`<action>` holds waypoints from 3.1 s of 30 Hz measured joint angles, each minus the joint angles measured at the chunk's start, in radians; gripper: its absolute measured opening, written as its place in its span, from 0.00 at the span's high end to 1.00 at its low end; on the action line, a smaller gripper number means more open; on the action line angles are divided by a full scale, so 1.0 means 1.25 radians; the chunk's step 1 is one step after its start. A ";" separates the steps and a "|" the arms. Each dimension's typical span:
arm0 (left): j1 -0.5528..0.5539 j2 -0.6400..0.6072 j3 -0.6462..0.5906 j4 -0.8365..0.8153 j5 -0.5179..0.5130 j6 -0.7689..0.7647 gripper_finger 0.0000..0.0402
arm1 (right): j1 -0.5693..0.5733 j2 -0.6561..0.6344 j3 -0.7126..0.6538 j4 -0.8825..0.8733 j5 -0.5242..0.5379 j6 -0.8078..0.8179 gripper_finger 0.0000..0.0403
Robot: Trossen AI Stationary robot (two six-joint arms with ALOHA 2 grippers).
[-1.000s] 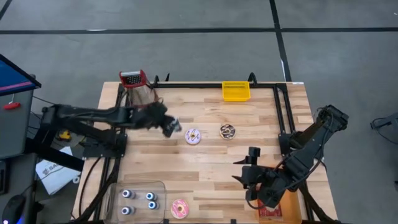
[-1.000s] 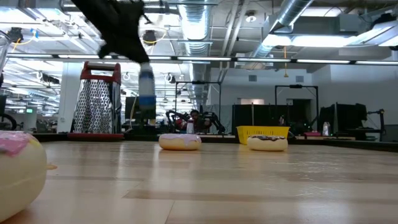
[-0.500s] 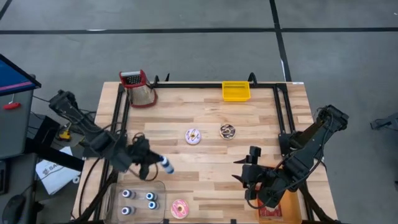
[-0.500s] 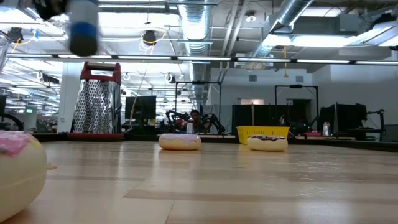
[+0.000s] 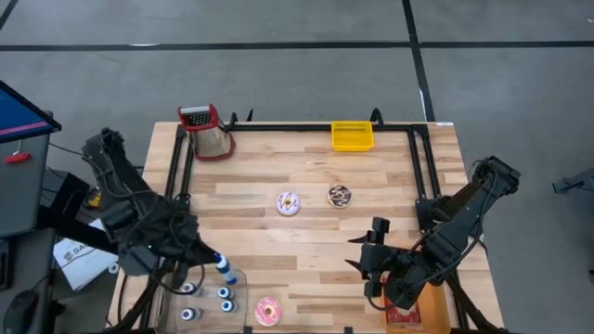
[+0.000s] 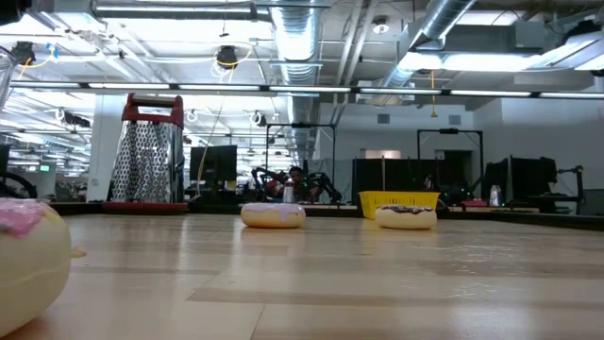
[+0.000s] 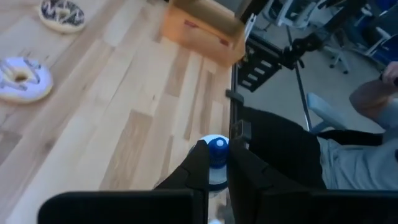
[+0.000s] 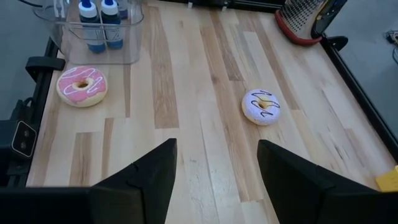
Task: Pick & Place Food Item
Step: Put the blue food coloring bottle into the transparent bin, then put the pink donut into the yellow bin
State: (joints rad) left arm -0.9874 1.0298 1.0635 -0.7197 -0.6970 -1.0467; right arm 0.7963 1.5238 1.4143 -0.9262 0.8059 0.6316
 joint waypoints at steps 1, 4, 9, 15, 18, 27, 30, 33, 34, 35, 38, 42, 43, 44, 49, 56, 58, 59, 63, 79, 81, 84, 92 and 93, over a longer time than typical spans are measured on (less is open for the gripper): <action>-0.010 0.000 0.010 -0.024 0.000 -0.017 0.95 | 0.000 0.000 0.000 0.000 0.000 0.002 0.46; -0.035 0.000 0.033 -0.083 0.011 -0.076 0.95 | 0.000 0.000 0.000 0.000 0.000 0.004 0.46; -0.040 0.022 0.036 -0.126 0.069 -0.158 0.95 | 0.000 0.000 0.000 0.000 0.001 0.007 0.46; -0.022 0.093 0.035 -0.159 0.139 -0.233 0.95 | -0.008 0.000 0.000 0.000 0.003 0.007 0.46; -0.021 0.123 0.035 -0.158 0.151 -0.255 0.95 | -0.017 0.000 0.000 0.000 0.003 0.006 0.46; -0.022 0.165 0.093 -0.277 0.142 -0.291 0.95 | -0.027 0.000 0.000 0.000 0.003 -0.002 0.46; -0.022 0.164 0.102 -0.265 0.104 -0.272 0.95 | -0.027 0.000 0.000 0.000 0.002 -0.002 0.46; -0.022 0.179 0.101 -0.270 0.082 -0.273 0.95 | -0.022 0.000 0.000 0.000 0.003 -0.002 0.46; -0.022 0.189 0.101 -0.268 0.069 -0.273 0.95 | -0.020 -0.001 0.000 0.000 0.003 -0.002 0.46; -0.023 0.202 0.101 -0.263 0.057 -0.275 0.95 | -0.019 -0.001 0.000 0.000 0.003 -0.002 0.46; -0.023 0.246 0.101 -0.236 0.035 -0.276 0.95 | -0.013 -0.001 0.000 0.000 0.003 -0.002 0.46; -0.028 0.307 0.100 -0.193 0.011 -0.278 0.95 | -0.009 -0.001 0.000 0.000 0.003 0.004 0.46; -0.032 0.320 0.100 -0.181 0.000 -0.279 0.95 | -0.008 -0.001 0.000 0.000 0.003 0.006 0.46; -0.035 0.332 0.100 -0.170 -0.009 -0.281 0.95 | -0.005 -0.001 0.000 -0.001 0.003 0.010 0.46; -0.064 0.386 0.100 -0.157 -0.064 -0.334 0.95 | 0.000 -0.001 0.000 -0.001 0.003 0.019 0.46; -0.093 0.451 0.100 -0.155 -0.101 -0.405 0.95 | 0.003 -0.001 0.000 0.000 0.005 0.022 0.46; -0.093 0.465 0.100 -0.150 -0.102 -0.405 0.95 | 0.003 -0.001 0.000 0.000 0.005 0.023 0.46; -0.093 0.470 0.100 -0.148 -0.102 -0.405 0.95 | 0.003 -0.001 0.000 0.000 0.006 0.025 0.46; -0.089 0.491 0.100 -0.143 -0.100 -0.411 0.94 | 0.006 -0.001 0.000 0.000 0.006 0.031 0.46; -0.089 0.514 0.099 -0.136 -0.088 -0.400 0.76 | 0.013 -0.001 0.000 0.000 0.006 0.036 0.46; -0.089 0.514 0.099 -0.139 -0.092 -0.398 0.71 | 0.013 -0.001 0.000 0.000 0.006 0.036 0.46; -0.089 0.502 0.099 -0.145 -0.104 -0.394 0.67 | 0.013 -0.001 0.000 0.000 0.006 0.036 0.46; -0.086 0.432 0.099 -0.035 -0.168 -0.141 0.64 | 0.013 -0.001 0.000 -0.001 0.005 0.026 0.46; -0.080 0.424 0.099 0.000 -0.170 -0.071 0.64 | 0.013 -0.001 0.000 -0.001 0.005 0.023 0.46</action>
State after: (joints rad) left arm -1.0868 1.5599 1.1873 -0.7193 -0.9092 -1.1355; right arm 0.8124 1.5230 1.4143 -0.9279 0.8127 0.6598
